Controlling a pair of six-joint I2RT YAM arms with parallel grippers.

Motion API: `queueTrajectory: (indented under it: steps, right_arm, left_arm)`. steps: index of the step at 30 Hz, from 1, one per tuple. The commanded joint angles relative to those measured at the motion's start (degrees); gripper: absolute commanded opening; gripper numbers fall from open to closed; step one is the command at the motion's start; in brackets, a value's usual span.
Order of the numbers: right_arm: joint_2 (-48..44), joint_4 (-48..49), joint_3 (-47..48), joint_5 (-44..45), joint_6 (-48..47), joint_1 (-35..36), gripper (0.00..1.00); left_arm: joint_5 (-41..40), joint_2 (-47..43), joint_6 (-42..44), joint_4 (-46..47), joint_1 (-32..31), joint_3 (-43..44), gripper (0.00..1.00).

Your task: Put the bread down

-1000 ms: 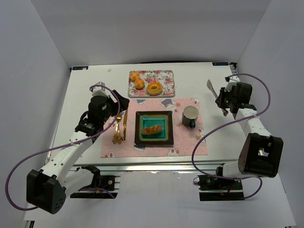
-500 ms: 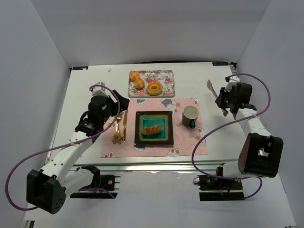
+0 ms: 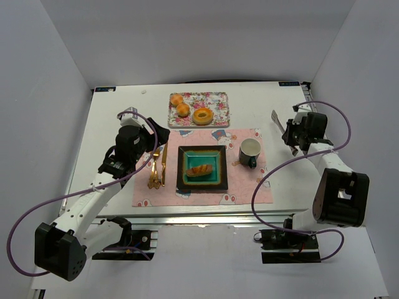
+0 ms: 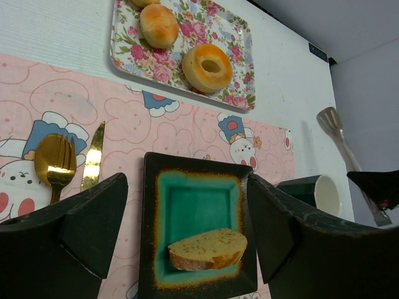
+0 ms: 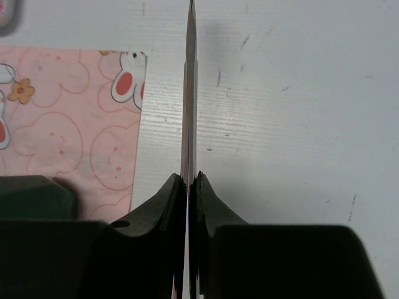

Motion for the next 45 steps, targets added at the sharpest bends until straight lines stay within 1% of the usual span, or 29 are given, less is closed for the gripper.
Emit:
queueTrajectory:
  steps: [1, 6, 12, 13, 14, 16, 17, 18, 19, 21, 22, 24, 27, 29, 30, 31, 33, 36, 41, 42, 43, 45]
  right_arm:
    - [2.0, 4.4, -1.8, 1.8, -2.9, -0.4, 0.00]
    - [2.8, 5.7, -2.8, 2.2, -3.7, -0.4, 0.00]
    - [5.1, 5.9, -3.5, 3.3, -4.9, -0.4, 0.00]
    - [6.3, 5.6, -3.6, 3.5, -5.5, -0.4, 0.03]
    - [7.0, 5.1, -3.7, 3.9, -6.4, -0.4, 0.11]
    - [9.5, 3.6, -3.4, 4.2, -7.3, -0.4, 0.21]
    - [10.2, 3.1, -3.3, 4.4, -7.8, -0.4, 0.30]
    - [10.7, 3.0, -3.4, 4.4, -9.2, -0.4, 0.36]
    - [11.3, 2.7, -3.5, 4.6, -9.7, -0.4, 0.45]
    - [11.6, 1.9, -3.0, 4.5, -10.6, -0.4, 0.52]
    - [11.6, 1.7, -3.0, 4.3, -10.8, -0.4, 0.59]
    - [11.8, 1.7, -2.8, 4.6, -11.3, -0.4, 0.63]
    - [10.8, -1.4, -1.5, 4.9, -11.7, -0.7, 0.68]
    - [8.1, -2.5, 0.0, 5.5, -12.9, -0.7, 0.86]
    - [6.2, -4.4, 0.9, 6.3, -12.9, -0.7, 0.89]
    - [5.4, -6.1, 4.0, 5.7, -13.7, -0.7, 0.89]
    - [2.9, -8.5, 6.5, 6.3, -14.5, -0.6, 0.89]
    - [0.3, -9.2, 10.9, 7.1, -13.6, 0.4, 0.89]
    - [-2.4, -6.4, 15.2, 11.5, -12.2, 6.5, 0.89]
    - [-2.5, -6.1, 15.9, 12.2, -11.4, 7.6, 0.90]
    - [-2.8, -5.4, 16.4, 14.6, -10.7, 11.0, 0.89]
    - [-3.0, -5.1, 17.6, 15.4, -9.1, 13.7, 0.89]
  left_arm:
    - [0.6, -1.4, -0.2, 1.1, 0.3, -0.1, 0.87]
    - [-0.1, -0.8, 1.2, -1.1, 0.3, 1.9, 0.87]
    - [0.1, -0.5, 0.1, 0.4, 0.3, 1.2, 0.87]
    - [0.0, -0.6, -0.2, 0.7, 0.3, 1.2, 0.87]
    - [0.0, -0.4, -0.2, 0.6, 0.3, 1.2, 0.87]
    - [0.0, -0.2, 0.1, 0.0, 0.3, 1.8, 0.87]
    - [-0.1, -0.1, 0.5, -0.3, 0.3, 2.1, 0.87]
    - [-0.2, -0.1, 0.6, -0.7, 0.3, 2.3, 0.87]
    - [-0.2, 0.0, 0.8, -0.9, 0.3, 2.6, 0.87]
    - [-0.2, 0.0, 0.8, -1.0, 0.3, 2.6, 0.87]
    - [-0.2, 0.1, 0.8, -0.8, 0.3, 2.6, 0.87]
    - [-0.1, 0.4, 0.7, -0.5, 0.3, 2.6, 0.87]
    - [-0.1, 0.7, 0.6, -0.4, 0.3, 3.0, 0.87]
    - [-0.1, 0.7, 0.7, -0.7, 0.3, 3.3, 0.87]
    - [-0.2, 0.6, 0.7, -0.7, 0.3, 3.4, 0.87]
    - [-0.2, 0.6, 0.9, -1.0, 0.3, 3.6, 0.87]
    - [-0.2, 0.6, 1.0, -1.1, 0.3, 3.8, 0.87]
    - [-0.5, 0.2, 1.2, -0.7, 0.3, 4.1, 0.87]
    - [-0.5, -0.5, 1.1, 0.3, 0.3, 3.9, 0.86]
    - [-0.5, -0.8, 1.1, 0.4, 0.3, 3.8, 0.86]
    - [-0.5, -0.9, 1.1, 0.4, 0.3, 3.8, 0.84]
    - [-0.5, -1.7, 1.1, 0.1, 0.3, 3.5, 0.81]
